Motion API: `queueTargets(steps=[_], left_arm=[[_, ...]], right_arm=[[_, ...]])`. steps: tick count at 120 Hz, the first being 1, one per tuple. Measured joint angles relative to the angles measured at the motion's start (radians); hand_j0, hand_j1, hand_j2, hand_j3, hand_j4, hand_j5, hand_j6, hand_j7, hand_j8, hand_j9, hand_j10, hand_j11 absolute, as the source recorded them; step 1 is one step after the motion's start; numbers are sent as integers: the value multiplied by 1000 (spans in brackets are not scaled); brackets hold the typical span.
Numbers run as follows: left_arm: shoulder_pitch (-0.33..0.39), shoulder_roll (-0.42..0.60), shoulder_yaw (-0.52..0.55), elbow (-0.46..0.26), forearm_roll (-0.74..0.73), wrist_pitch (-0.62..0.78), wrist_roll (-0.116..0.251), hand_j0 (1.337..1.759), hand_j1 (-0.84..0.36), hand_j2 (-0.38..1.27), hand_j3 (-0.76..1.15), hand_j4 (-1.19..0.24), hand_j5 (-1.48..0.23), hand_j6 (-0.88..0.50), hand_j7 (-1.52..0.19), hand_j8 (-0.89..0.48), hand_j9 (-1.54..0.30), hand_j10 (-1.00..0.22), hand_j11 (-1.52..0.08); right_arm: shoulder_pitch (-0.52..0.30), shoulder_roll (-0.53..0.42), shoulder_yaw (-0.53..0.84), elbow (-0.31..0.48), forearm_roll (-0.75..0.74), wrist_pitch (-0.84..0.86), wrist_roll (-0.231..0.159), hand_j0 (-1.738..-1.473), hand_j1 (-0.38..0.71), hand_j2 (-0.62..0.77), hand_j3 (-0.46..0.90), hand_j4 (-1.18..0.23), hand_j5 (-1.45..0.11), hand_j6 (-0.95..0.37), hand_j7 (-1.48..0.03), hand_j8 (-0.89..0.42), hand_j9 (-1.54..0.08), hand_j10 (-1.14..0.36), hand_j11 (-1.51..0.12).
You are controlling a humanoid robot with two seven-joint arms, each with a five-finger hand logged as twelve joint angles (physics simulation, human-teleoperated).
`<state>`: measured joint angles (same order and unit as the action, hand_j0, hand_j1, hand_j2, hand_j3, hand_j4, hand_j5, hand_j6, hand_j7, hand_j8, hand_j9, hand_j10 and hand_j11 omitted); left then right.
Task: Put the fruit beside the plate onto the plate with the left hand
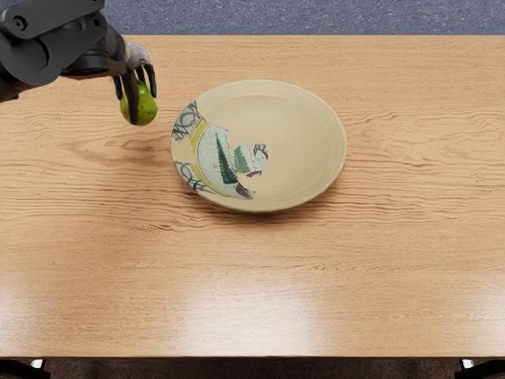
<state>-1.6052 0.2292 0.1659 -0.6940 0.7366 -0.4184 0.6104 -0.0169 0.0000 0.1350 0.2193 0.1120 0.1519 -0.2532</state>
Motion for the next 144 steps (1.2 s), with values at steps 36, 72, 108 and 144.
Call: queueTargets(steps=[36,72,108,144], left_arm=[[-92,-93,-3,7,-123,-37,1,1653,-399,777,0,-580,-1224,-287,-1146,-374,-1118,-777,-1125],[-131,-229,-4,136,-154,-32,1,1651,-436,846,0,-630,-1276,-273,-1173,-364,-1149,-841,-1155],[-142,-229,-2,225,-153,-30,0,1652,-467,1012,0,-784,-1236,-401,-1160,-476,-1157,-859,-1159],[-130,-229,-3,230,-163,-28,0,1651,-467,1017,0,-816,-1236,-404,-1154,-482,-1163,-861,-1167]], right_arm=[[0,0,0,0,-1,0,0,-1658,-309,-7,0,-33,-43,-32,-43,-33,-43,-33,-43],[0,0,0,0,-1,0,0,-1658,-309,-7,0,-33,-43,-32,-43,-33,-43,-33,-43],[0,0,-1,0,-2,0,0,-1658,-310,-7,0,-33,-43,-33,-43,-33,-43,-33,-43],[0,0,-2,0,-2,0,0,-1658,-310,-7,0,-33,-43,-33,-43,-33,-43,-33,-43]])
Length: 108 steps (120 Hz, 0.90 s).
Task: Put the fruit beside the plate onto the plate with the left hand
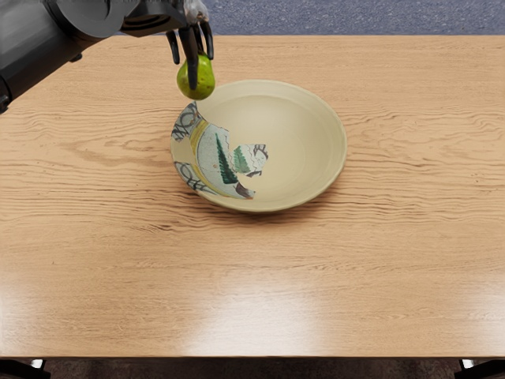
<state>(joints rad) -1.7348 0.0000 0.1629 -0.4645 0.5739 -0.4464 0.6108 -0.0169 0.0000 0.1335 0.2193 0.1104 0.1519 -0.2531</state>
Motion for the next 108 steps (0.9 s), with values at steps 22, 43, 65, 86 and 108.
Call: queueTargets(steps=[22,43,65,86,108], left_arm=[[25,0,1,-21,-26,1,0,1650,-466,1015,0,-823,-1236,-405,-1153,-479,-1166,-860,-1170],[36,0,1,-57,-49,2,0,1650,-425,939,0,-830,-1228,-434,-1157,-490,-1166,-861,-1169],[28,0,-2,-99,-94,2,0,1651,-385,893,0,-837,-1215,-455,-1156,-526,-1162,-863,-1163],[20,0,-15,-147,-122,1,0,1651,-388,890,0,-835,-1221,-444,-1158,-519,-1161,-864,-1162],[17,0,-29,-165,-126,16,0,1652,-362,864,0,-808,-1164,-467,-1118,-531,-1115,-832,-1115]], right_arm=[[0,0,0,0,0,0,0,-1658,-310,-7,0,-33,-43,-33,-43,-33,-43,-33,-43],[0,0,0,0,0,0,0,-1658,-310,-7,0,-33,-43,-33,-43,-33,-43,-33,-43],[0,0,-1,0,-1,0,0,-1658,-310,-7,0,-33,-43,-33,-43,-33,-43,-33,-43],[1,0,0,0,-1,0,0,-1658,-310,-7,0,-33,-43,-33,-43,-33,-43,-33,-43],[1,0,0,0,-2,0,0,-1658,-310,-7,0,-33,-43,-33,-43,-33,-43,-33,-43]])
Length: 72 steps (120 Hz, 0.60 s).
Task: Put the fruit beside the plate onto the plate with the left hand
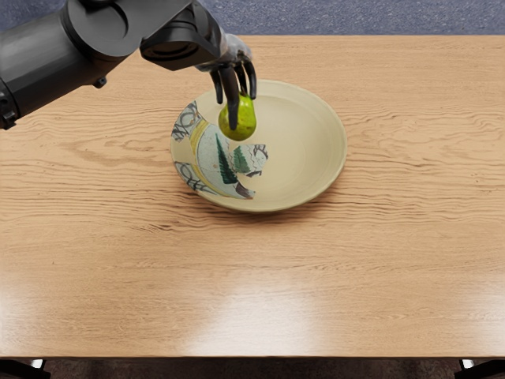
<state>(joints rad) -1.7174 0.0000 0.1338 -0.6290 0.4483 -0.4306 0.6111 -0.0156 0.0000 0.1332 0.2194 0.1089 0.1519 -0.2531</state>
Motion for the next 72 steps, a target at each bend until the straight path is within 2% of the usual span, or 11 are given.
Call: queueTargets(steps=[16,32,44,60,72], left_arm=[[7,0,-3,-41,3,201,0,1655,-88,479,0,-479,-683,-302,-658,-335,-657,-492,-657],[9,0,-4,-58,2,270,0,1656,106,253,0,-263,-373,-171,-360,-189,-359,-270,-359],[18,0,-5,-62,-5,285,0,1657,201,155,0,-162,-229,-106,-221,-117,-220,-166,-220],[52,0,-5,-66,-110,287,0,1658,272,81,0,-85,-119,-57,-115,-62,-115,-87,-115],[73,0,-13,-118,-217,288,0,1658,302,50,0,-53,-73,-36,-70,-39,-70,-54,-70]], right_arm=[[0,0,0,0,0,0,0,-1658,-310,-7,0,-33,-43,-33,-43,-33,-43,-33,-43],[0,0,0,0,0,0,0,-1658,-310,-7,0,-33,-43,-33,-43,-33,-43,-33,-43],[0,0,0,0,0,0,0,-1658,-310,-7,0,-33,-43,-33,-43,-33,-43,-33,-43],[0,0,0,0,0,0,0,-1658,-310,-7,0,-33,-43,-33,-43,-33,-43,-33,-43],[-1,0,0,0,0,0,0,-1658,-310,-7,0,-33,-43,-33,-43,-33,-43,-33,-43]])
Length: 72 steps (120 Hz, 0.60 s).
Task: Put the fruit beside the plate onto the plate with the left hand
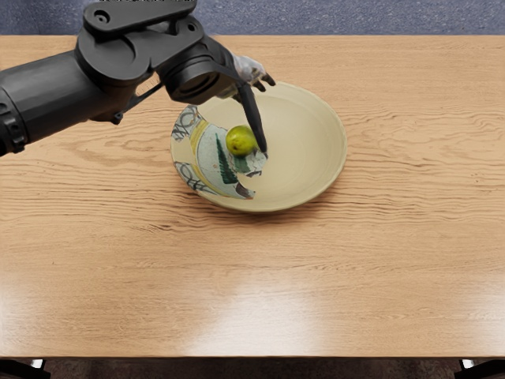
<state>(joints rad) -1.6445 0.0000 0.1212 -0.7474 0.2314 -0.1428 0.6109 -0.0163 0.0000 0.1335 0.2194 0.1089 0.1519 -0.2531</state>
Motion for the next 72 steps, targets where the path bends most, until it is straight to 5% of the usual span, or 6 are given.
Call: queueTargets(steps=[16,49,72], left_arm=[[15,5,-22,-138,-131,4,0,1658,325,26,0,-29,-38,-20,-37,-21,-37,-29,-37],[86,328,-104,-523,-389,-2,0,1658,343,7,0,-8,-10,-6,-10,-6,-10,-8,-10],[233,509,-177,-665,-489,-79,0,1658,346,2,0,-3,-4,-2,-4,-2,-4,-3,-4]], right_arm=[[0,0,0,0,0,0,0,-1658,-310,-7,0,-33,-43,-33,-43,-33,-43,-33,-43],[1,0,0,0,0,0,0,-1658,-310,-7,0,-33,-43,-33,-43,-33,-43,-33,-43],[1,0,0,0,0,0,0,-1658,-310,-7,0,-33,-43,-33,-43,-33,-43,-33,-43]])
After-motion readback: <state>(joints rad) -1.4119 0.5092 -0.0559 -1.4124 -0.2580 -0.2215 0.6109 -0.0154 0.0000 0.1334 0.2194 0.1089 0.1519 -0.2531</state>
